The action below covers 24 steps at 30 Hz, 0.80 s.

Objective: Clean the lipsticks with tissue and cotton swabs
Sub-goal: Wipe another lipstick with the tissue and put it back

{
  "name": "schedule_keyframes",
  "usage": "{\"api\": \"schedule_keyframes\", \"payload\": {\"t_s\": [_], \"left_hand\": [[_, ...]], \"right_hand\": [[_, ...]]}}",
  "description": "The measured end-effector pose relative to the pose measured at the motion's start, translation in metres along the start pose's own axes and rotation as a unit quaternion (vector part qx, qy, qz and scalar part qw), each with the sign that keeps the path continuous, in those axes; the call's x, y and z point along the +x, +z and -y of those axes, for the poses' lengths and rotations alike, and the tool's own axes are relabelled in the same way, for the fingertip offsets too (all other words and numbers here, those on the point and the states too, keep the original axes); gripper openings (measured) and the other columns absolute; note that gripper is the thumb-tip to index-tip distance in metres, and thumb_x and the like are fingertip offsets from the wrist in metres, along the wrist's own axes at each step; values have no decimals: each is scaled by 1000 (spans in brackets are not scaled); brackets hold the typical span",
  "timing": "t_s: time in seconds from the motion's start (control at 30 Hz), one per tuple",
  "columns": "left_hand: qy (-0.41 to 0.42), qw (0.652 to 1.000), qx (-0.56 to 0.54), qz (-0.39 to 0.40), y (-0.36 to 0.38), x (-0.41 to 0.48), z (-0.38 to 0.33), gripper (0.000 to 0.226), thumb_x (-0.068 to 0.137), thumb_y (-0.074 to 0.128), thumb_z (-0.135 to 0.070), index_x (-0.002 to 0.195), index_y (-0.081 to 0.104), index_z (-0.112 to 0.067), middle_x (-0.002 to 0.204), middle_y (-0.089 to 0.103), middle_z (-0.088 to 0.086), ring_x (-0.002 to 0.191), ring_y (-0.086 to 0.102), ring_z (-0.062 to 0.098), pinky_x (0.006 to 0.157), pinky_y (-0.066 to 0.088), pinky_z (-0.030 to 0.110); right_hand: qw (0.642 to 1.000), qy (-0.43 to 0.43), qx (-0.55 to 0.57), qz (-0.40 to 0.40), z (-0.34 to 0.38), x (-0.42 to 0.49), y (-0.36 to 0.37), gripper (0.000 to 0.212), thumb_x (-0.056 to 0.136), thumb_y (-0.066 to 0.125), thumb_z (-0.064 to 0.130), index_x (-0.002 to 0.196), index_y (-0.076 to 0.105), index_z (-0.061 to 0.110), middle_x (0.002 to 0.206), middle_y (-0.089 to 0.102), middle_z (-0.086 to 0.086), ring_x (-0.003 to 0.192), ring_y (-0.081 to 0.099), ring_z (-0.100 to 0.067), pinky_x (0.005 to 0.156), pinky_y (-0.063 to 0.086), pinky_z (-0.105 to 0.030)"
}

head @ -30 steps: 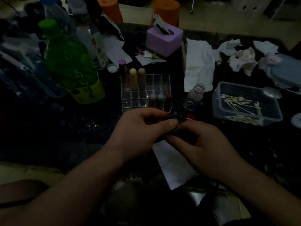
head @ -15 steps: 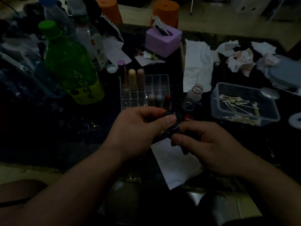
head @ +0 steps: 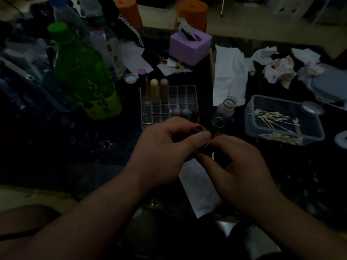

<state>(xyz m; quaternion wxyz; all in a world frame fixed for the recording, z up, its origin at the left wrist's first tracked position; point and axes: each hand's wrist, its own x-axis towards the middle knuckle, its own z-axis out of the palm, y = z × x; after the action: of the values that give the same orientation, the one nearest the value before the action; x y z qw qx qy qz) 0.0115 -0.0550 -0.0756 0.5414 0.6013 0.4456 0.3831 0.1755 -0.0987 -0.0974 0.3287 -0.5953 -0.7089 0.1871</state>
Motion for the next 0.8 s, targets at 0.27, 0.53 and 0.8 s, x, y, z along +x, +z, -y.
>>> {"api": "schedule_keyframes", "payload": {"t_s": [0.27,0.53,0.8], "left_hand": [[-6,998,-51,29,-3,0,3,15,83,69,-29,85,76,-16,82,71,-5,83,70,11,78,55,25],[-90,958,-263,63,0,-1,-2,27,78,66,-20,88,73,4,85,72,12,84,69,23,78,57,34],[-92,977,-190,3,-4,1,2,31,80,70,-26,98,76,-2,98,76,18,96,71,40,87,58,53]], "right_hand": [[937,77,252,229,-8,14,-27,23,91,66,32,87,74,12,69,65,-2,64,61,-11,63,50,-25],[671,151,628,364,-16,18,-13,32,94,62,26,103,61,-5,80,57,-11,56,39,-11,54,25,-29],[894,152,374,196,5,20,-19,15,88,67,20,93,74,8,64,63,5,57,56,-4,56,43,-14]]}}
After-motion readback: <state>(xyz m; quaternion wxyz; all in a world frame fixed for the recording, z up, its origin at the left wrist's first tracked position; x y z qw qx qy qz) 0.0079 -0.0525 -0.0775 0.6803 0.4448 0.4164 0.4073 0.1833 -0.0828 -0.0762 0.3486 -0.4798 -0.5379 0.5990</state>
